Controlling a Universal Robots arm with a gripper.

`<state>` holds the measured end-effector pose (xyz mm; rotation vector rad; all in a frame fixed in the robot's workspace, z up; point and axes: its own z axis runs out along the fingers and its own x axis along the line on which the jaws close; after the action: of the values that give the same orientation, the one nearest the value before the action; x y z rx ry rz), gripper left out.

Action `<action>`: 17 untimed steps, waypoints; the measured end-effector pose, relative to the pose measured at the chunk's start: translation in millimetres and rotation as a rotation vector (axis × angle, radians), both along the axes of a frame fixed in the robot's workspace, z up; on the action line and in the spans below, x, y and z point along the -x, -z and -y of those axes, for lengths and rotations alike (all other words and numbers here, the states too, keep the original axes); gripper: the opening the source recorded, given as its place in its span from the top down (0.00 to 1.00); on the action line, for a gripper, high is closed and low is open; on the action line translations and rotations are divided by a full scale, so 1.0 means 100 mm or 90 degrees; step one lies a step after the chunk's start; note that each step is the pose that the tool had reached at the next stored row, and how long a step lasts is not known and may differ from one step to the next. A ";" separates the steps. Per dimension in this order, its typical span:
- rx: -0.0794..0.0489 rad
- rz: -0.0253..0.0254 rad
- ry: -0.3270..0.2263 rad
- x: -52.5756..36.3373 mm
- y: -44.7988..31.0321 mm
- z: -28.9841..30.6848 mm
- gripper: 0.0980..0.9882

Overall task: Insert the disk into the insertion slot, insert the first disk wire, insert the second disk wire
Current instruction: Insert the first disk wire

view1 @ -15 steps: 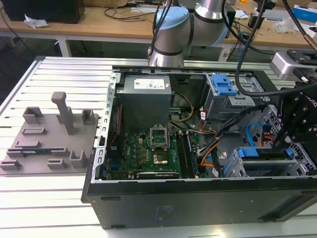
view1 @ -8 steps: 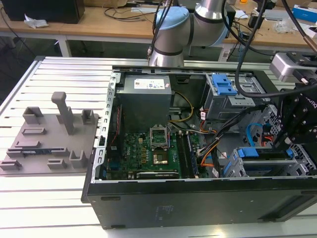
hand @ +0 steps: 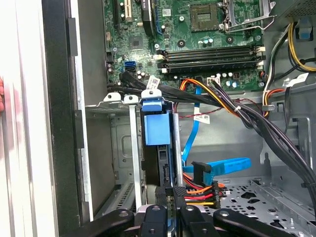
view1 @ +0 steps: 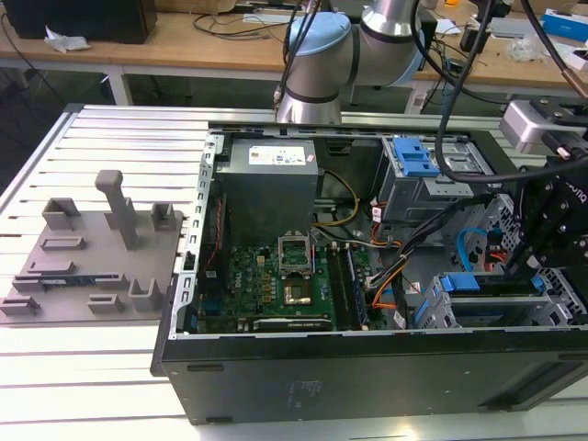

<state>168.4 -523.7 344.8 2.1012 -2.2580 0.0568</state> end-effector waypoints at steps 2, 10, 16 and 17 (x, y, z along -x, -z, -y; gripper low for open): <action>0.000 0.0000 0.000 0.000 0.015 0.000 0.92; 0.000 0.0000 0.000 0.000 0.063 0.000 0.92; 0.000 0.0000 0.000 0.000 0.063 0.000 0.92; -0.001 -0.0001 0.000 0.000 0.053 0.000 0.92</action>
<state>168.4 -523.7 339.5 2.1018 -2.2588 0.0550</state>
